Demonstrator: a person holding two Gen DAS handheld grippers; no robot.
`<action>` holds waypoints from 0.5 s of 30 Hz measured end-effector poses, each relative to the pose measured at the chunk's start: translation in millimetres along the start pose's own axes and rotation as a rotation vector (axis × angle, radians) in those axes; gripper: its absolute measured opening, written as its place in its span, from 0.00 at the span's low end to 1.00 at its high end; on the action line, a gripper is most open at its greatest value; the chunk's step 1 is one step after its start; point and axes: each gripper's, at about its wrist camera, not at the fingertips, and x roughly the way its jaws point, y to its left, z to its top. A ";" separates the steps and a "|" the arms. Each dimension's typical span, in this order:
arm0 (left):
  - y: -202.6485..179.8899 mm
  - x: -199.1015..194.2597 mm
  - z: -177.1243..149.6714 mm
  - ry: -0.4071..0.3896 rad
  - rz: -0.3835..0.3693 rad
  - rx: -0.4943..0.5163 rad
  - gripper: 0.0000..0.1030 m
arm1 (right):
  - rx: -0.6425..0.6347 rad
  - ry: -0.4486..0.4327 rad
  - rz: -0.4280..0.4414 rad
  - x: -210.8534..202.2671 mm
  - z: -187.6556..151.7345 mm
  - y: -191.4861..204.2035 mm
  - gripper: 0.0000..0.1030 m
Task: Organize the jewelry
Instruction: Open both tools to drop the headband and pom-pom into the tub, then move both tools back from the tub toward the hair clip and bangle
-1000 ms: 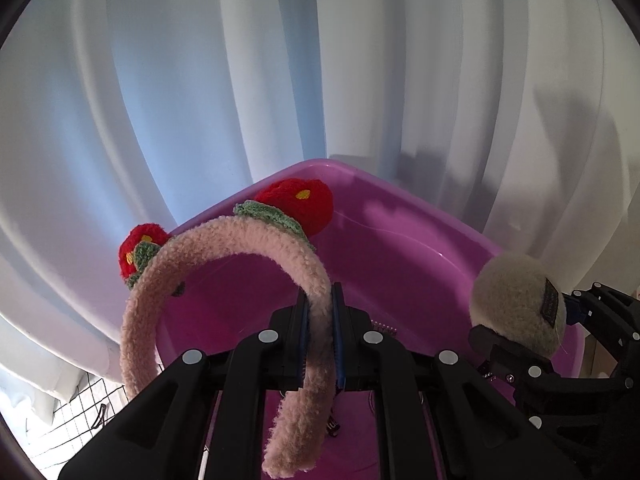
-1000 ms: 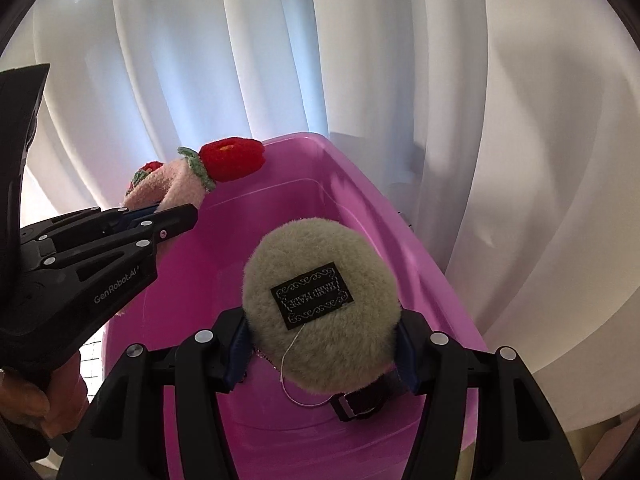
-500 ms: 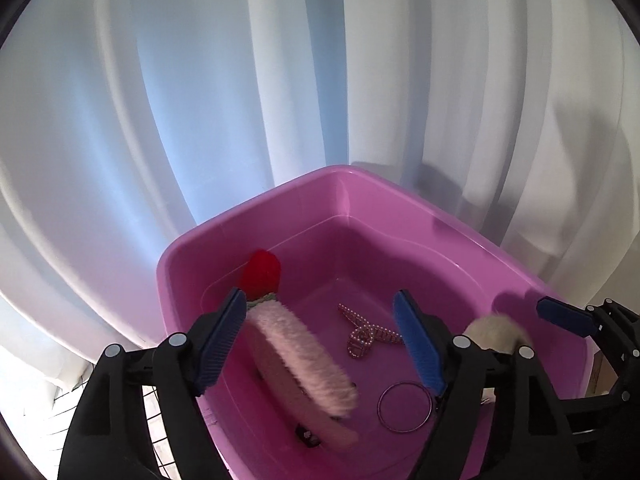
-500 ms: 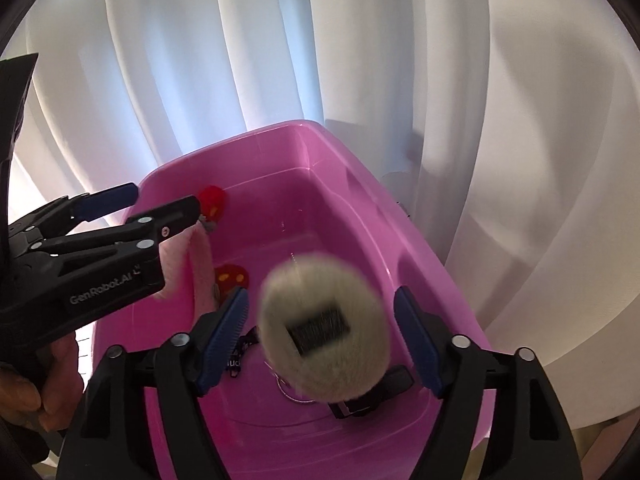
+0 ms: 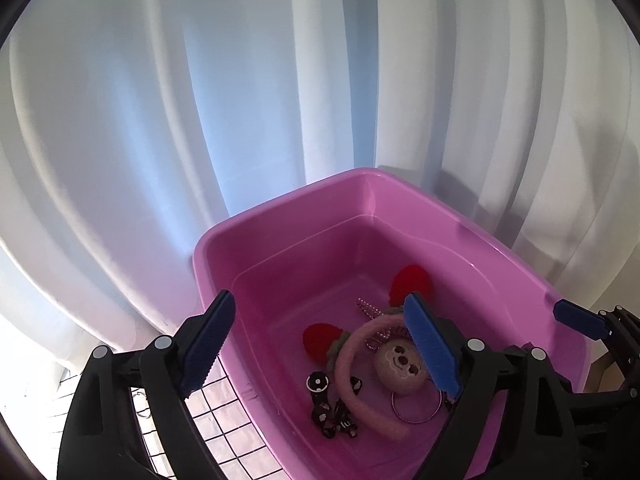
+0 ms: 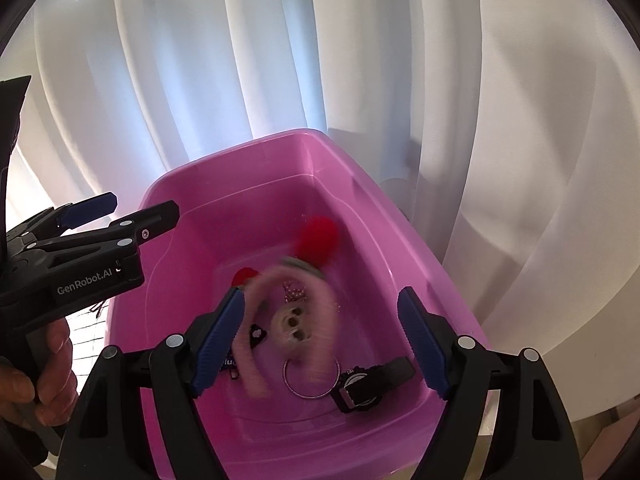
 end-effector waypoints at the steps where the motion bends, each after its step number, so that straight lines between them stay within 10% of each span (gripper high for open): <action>1: 1.6 -2.5 -1.3 0.000 0.004 -0.002 0.82 | -0.002 0.000 0.004 -1.4 -0.8 1.8 0.73; 15: 40.0 -33.3 -22.7 -0.003 0.045 -0.076 0.84 | -0.061 0.003 0.062 -10.7 -8.8 45.9 0.73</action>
